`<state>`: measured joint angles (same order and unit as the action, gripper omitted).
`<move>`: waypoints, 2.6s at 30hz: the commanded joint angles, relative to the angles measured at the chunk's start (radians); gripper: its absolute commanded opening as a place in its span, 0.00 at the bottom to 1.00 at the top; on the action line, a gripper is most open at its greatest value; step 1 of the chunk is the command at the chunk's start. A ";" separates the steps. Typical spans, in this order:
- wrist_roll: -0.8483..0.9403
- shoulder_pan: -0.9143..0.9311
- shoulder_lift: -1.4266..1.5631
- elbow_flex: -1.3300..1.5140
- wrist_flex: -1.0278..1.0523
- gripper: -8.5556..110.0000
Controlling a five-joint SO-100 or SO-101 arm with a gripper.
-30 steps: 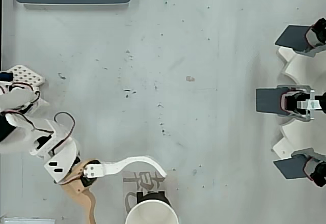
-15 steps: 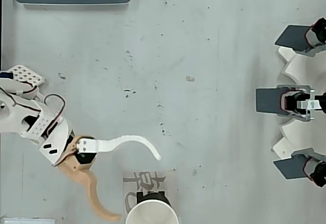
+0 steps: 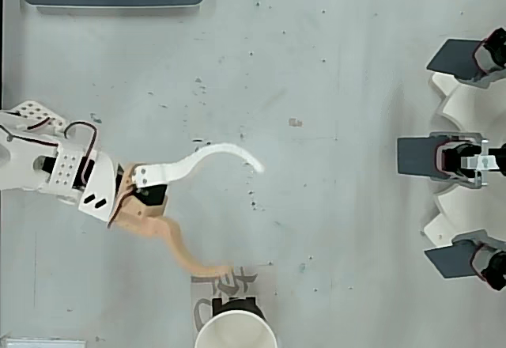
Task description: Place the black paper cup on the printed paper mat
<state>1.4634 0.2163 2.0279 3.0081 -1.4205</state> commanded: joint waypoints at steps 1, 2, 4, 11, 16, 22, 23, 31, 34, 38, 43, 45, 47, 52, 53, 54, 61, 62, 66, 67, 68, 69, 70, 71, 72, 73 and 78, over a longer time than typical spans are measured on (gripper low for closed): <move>0.026 -0.066 0.035 -0.049 0.051 0.36; 0.035 -0.089 0.032 -0.063 0.071 0.36; 0.049 -0.135 0.023 -0.092 0.106 0.36; 0.066 -0.227 -0.109 -0.244 0.160 0.35; 0.064 -0.229 -0.235 -0.382 0.175 0.35; 0.055 -0.230 -0.353 -0.515 0.230 0.33; 0.055 -0.230 -0.373 -0.541 0.238 0.33; 0.055 -0.255 -0.477 -0.723 0.359 0.29; 0.063 -0.262 -0.511 -0.776 0.393 0.28; 0.064 -0.264 -0.552 -0.839 0.431 0.25; 0.066 -0.264 -0.594 -0.897 0.465 0.24; 0.066 -0.264 -0.607 -0.913 0.479 0.23; 0.066 -0.264 -0.618 -0.925 0.486 0.20; 0.067 -0.264 -0.637 -0.943 0.500 0.17; 0.069 -0.264 -0.641 -0.948 0.502 0.16; 0.071 -0.264 -0.644 -0.953 0.505 0.16; 0.074 -0.264 -0.652 -0.959 0.505 0.16; 0.074 -0.264 -0.652 -0.959 0.505 0.16; 0.074 -0.264 -0.653 -0.959 0.505 0.16; 0.074 -0.264 -0.653 -0.959 0.505 0.16; 0.074 -0.264 -0.653 -0.959 0.505 0.16; 0.074 -0.264 -0.653 -0.959 0.505 0.16; 0.074 -0.264 -0.653 -0.959 0.505 0.16; 0.074 -0.264 -0.653 -0.959 0.505 0.16; 0.074 -0.264 -0.653 -0.959 0.505 0.16; 0.074 -0.264 -0.653 -0.959 0.505 0.16; 0.074 -0.264 -0.653 -0.956 0.503 0.16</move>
<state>1.5294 -0.0383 1.3560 2.0954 -0.9173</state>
